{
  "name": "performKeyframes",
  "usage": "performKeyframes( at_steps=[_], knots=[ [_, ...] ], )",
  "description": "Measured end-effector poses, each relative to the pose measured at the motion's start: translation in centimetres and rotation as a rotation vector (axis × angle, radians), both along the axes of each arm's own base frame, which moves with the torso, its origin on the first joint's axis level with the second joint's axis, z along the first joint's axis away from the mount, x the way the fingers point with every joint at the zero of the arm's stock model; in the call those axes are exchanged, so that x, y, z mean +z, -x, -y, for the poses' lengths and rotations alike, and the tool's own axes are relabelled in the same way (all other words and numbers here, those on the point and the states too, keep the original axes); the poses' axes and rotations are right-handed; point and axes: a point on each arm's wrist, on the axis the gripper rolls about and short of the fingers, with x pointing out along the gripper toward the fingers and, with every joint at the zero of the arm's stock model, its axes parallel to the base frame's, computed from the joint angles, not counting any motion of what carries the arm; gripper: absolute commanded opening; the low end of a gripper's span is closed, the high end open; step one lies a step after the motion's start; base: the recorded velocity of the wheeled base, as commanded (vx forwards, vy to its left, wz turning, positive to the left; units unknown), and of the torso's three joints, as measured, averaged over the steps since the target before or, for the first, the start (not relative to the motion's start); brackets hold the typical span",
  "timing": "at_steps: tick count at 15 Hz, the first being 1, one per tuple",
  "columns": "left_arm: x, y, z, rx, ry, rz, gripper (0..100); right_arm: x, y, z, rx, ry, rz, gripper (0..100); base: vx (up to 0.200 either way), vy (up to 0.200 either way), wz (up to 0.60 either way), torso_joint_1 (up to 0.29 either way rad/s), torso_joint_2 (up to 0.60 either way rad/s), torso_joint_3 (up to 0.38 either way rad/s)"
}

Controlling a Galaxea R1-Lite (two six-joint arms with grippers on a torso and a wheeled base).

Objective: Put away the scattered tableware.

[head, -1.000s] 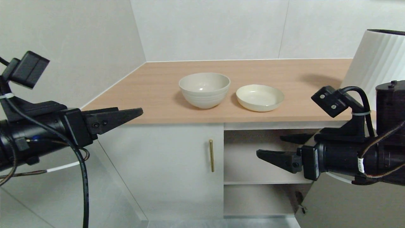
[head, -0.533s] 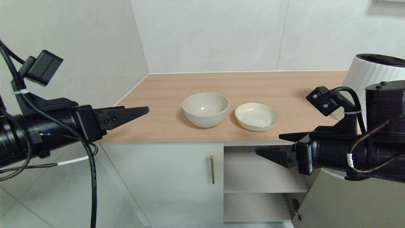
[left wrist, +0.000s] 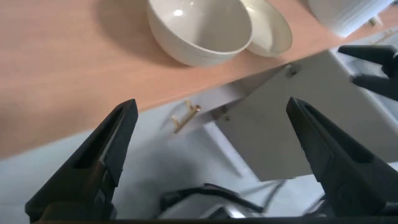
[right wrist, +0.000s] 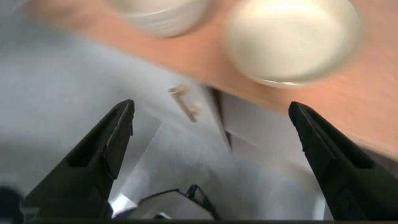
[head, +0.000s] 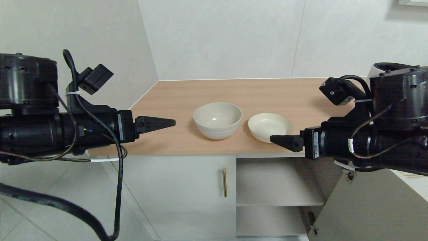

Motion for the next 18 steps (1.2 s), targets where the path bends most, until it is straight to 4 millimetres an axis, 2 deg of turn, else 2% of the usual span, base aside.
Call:
performKeyframes(
  at_steps=[2, 5, 9, 14, 18],
  knots=[
    [0.2, -0.8, 0.5, 0.048, 0.113, -0.092, 100, 0.6, -1.5, -0.7, -0.125, -0.03, -0.059, 100, 0.0, 0.0, 0.0, 0.0, 0.0, 0.0],
    [0.0, -2.8, 1.5, 0.116, 0.205, -0.181, 100, 0.1, -5.0, -0.8, -0.293, -0.01, -0.061, 100, 0.0, 0.0, 0.0, 0.0, 0.0, 0.0],
    [-1.1, -6.8, 3.6, 0.315, 0.243, -0.116, 100, -1.5, -8.8, -0.1, -0.408, 0.005, -0.088, 100, 0.0, 0.0, 0.0, 0.0, 0.0, 0.0],
    [-4.2, -10.0, 6.5, 0.31, 0.236, -0.121, 100, -2.3, -10.2, 0.4, -0.468, 0.025, -0.093, 100, 0.0, 0.0, 0.0, 0.0, 0.0, 0.0],
    [-6.1, -11.2, 7.5, 0.308, 0.215, -0.154, 100, -2.4, -10.3, 0.5, -0.472, 0.026, -0.094, 100, 0.0, 0.0, 0.0, 0.0, 0.0, 0.0]
  ],
)
